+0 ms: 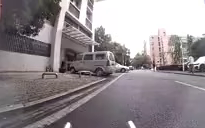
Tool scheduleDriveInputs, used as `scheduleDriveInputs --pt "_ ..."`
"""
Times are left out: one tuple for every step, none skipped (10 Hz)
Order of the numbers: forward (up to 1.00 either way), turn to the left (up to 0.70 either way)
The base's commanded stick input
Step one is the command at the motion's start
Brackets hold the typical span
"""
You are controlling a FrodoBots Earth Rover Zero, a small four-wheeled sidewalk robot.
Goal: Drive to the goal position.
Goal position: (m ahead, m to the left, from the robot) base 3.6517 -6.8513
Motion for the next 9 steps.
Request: scheduleDriveInputs --pt "0.45 -0.27" --pt "0.45 -0.27" --pt "0.45 -0.27" --pt "0.45 -0.27" --pt "0.45 -0.27" --pt "0.45 -0.27" --pt "0.45 -0.27" --pt "0.45 -0.27" --pt "0.45 -0.27"
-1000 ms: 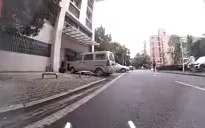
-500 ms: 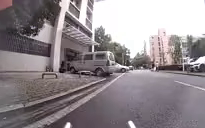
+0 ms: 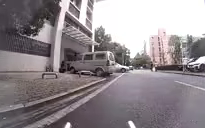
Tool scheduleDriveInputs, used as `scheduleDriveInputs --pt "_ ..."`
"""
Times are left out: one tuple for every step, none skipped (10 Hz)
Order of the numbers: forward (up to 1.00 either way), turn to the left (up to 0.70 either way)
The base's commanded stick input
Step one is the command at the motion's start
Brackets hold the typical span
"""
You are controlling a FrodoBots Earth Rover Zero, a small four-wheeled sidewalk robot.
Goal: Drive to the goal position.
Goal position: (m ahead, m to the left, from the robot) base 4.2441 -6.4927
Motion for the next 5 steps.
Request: scheduleDriveInputs --pt "0.45 -0.27" --pt "0.45 -0.27" --pt "0.45 -0.27" --pt "0.38 -0.3" --pt "0.21 -0.37"
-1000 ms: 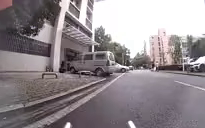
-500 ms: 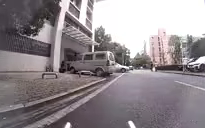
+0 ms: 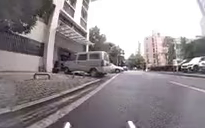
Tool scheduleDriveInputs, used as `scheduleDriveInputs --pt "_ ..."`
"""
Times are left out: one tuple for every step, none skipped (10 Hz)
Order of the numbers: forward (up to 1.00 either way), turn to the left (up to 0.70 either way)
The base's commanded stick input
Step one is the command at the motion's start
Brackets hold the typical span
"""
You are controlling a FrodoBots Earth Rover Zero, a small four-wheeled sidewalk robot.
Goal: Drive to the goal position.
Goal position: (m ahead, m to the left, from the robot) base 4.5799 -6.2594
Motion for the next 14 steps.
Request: scheduleDriveInputs --pt "0.04 -0.43" --pt "0.0 0.0" --pt "0.0 0.0" --pt "0.32 0.0" --pt "0.45 -0.17" --pt "0.45 -0.27" --pt "0.45 -0.27" --pt "0.45 -0.27" --pt "0.45 -0.27" --pt "0.45 -0.27" --pt "0.45 -0.27" --pt "0.45 -0.27" --pt "0.45 -0.27" --pt "0.45 -0.27"
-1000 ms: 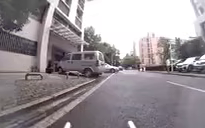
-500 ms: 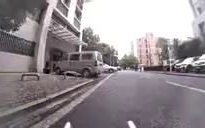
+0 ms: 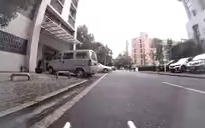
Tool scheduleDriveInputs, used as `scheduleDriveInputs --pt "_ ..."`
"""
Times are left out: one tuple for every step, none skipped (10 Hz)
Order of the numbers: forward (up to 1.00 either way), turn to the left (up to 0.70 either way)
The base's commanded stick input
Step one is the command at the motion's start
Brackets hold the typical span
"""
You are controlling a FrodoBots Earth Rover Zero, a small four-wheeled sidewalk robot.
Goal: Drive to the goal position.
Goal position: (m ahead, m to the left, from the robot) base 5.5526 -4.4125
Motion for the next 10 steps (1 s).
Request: scheduleDriveInputs --pt "0.45 -0.27" --pt "0.45 -0.27" --pt "0.45 -0.27" --pt "0.45 -0.27" --pt "0.45 -0.27" --pt "0.45 -0.27" --pt "0.45 -0.27" --pt "0.45 -0.27" --pt "0.45 -0.09" --pt "0.45 0.0"
